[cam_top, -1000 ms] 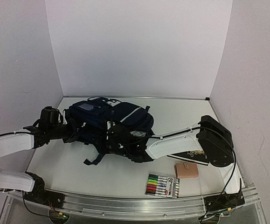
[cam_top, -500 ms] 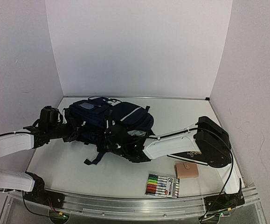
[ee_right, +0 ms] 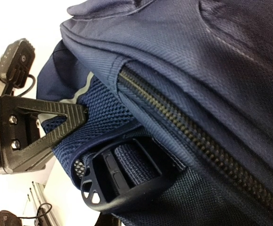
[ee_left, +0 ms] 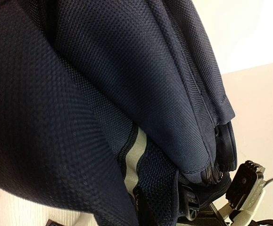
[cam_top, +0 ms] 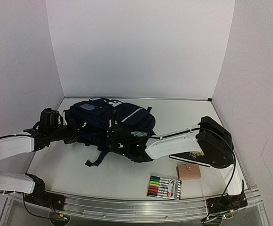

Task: Pack the student bag
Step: Zip the student bag at the center of the board.

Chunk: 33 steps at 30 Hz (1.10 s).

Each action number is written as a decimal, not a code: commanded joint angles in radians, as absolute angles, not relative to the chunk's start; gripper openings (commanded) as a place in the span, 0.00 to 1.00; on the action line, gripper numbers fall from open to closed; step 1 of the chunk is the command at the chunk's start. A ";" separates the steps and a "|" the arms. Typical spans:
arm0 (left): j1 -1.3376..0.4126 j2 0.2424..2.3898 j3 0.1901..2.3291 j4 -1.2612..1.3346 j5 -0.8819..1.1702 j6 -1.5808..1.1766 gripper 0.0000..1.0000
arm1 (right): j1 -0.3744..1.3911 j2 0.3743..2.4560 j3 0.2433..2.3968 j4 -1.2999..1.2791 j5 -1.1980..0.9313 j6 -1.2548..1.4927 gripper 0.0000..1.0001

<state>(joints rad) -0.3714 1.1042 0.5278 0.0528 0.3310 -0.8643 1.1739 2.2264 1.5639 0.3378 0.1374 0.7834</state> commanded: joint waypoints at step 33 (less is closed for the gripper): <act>-0.028 1.267 0.625 0.181 0.409 -0.815 0.00 | 1.125 1.911 1.067 0.413 0.146 1.040 0.00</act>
<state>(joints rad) -0.0969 1.2276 0.5464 -0.0015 0.4379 -0.8567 1.1389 1.9668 1.1044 0.4491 0.0813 1.0155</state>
